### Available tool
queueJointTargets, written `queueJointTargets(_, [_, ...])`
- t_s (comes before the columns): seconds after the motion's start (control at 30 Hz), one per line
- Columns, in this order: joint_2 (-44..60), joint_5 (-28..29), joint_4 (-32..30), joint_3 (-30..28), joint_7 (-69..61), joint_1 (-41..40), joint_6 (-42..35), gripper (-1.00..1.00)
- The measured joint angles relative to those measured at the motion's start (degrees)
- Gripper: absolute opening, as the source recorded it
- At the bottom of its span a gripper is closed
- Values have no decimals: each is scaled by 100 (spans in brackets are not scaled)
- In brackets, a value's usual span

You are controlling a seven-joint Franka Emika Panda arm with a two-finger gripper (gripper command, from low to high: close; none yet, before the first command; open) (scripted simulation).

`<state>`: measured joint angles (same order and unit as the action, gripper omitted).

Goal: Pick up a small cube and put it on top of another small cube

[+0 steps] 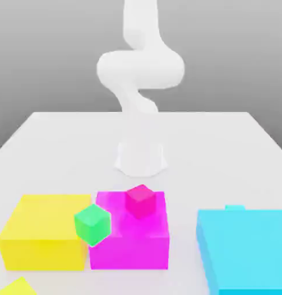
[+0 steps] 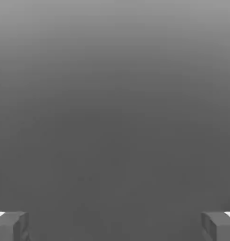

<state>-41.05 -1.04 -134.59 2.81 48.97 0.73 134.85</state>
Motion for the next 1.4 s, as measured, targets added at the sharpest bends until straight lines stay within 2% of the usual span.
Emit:
queueJointTargets(0.37, [2307,-188,-1319,1502,1734,429,1487,0])
queueJointTargets(0.5, [3145,-31,-1788,2022,2507,596,2015,0])
queueJointTargets(0.63, [4023,386,-2255,2373,3463,887,2538,0])
queueJointTargets(0.73, [4691,1042,-2406,2163,4241,1235,2952,0])
queueJointTargets(0.9, [5730,2233,-2195,822,5186,2331,3721,0])
queueJointTargets(0.93, [5869,2336,-2163,621,5270,2508,3833,-100])
queueJointTargets(1.17, [5874,2351,-2162,603,5281,2525,3848,-100])
queueJointTargets(1.3, [5176,1501,-2338,1384,4634,1942,3328,-100])
queueJointTargets(1.4, [4537,700,-2453,1657,4023,1841,2905,-100])
